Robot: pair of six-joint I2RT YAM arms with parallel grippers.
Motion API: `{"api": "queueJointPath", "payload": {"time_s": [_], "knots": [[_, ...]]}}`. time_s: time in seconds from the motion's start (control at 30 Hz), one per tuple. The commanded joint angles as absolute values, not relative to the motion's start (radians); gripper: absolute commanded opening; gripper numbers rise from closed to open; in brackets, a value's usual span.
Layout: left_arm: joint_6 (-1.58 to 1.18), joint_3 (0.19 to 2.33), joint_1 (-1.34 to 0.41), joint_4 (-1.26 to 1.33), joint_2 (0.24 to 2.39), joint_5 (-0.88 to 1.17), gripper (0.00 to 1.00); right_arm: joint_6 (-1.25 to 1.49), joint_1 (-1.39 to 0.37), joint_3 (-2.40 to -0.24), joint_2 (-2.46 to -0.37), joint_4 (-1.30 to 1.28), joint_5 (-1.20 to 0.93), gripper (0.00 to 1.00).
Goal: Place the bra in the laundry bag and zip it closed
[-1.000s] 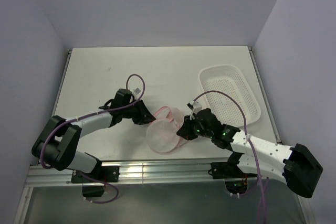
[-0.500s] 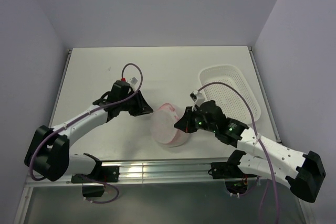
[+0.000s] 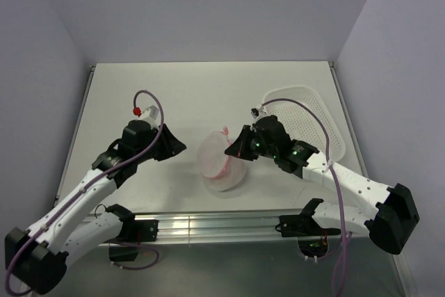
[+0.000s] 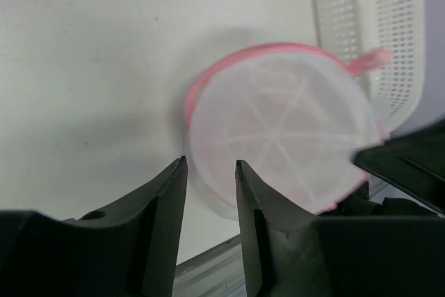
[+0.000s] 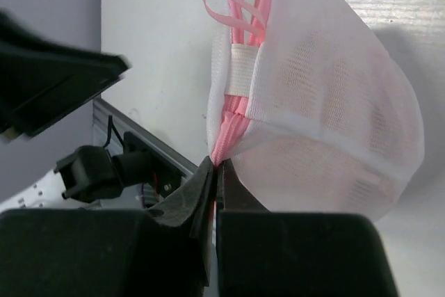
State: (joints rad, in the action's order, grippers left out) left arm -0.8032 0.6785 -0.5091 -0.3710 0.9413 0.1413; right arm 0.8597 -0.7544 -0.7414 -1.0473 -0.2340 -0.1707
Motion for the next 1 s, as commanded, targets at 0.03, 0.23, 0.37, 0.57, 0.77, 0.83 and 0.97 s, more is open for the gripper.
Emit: {"api": "queueJointPath", "payload": {"time_s": [0.03, 0.23, 0.37, 0.57, 0.77, 0.83, 0.97], "knots": [[-0.761, 0.741, -0.589, -0.426, 0.793, 0.045, 0.41, 0.966, -0.752, -0.845, -1.109, -0.231, -0.117, 0.00], [-0.770, 0.732, -0.831, -0.322, 0.762, 0.006, 0.39, 1.023, -0.755, -0.956, -1.221, -0.325, -0.072, 0.00], [-0.753, 0.718, -0.958, -0.241, 0.802, 0.006, 0.38, 1.035, -0.756, -1.002, -1.255, -0.348, -0.072, 0.00], [-0.739, 0.701, -1.032, -0.169, 0.877, -0.025, 0.39, 1.023, -0.756, -1.032, -1.275, -0.367, -0.078, 0.00], [-0.741, 0.606, -1.032, -0.009, 0.917, 0.034, 0.41, 0.996, -0.756, -1.100, -1.293, -0.468, -0.040, 0.00], [-0.738, 0.586, -1.032, 0.069, 0.940, 0.043, 0.41, 0.976, -0.756, -1.139, -1.310, -0.528, -0.028, 0.00], [-0.736, 0.588, -1.032, 0.123, 0.995, 0.055, 0.41, 0.954, -0.755, -1.189, -1.328, -0.595, -0.006, 0.00]]}}
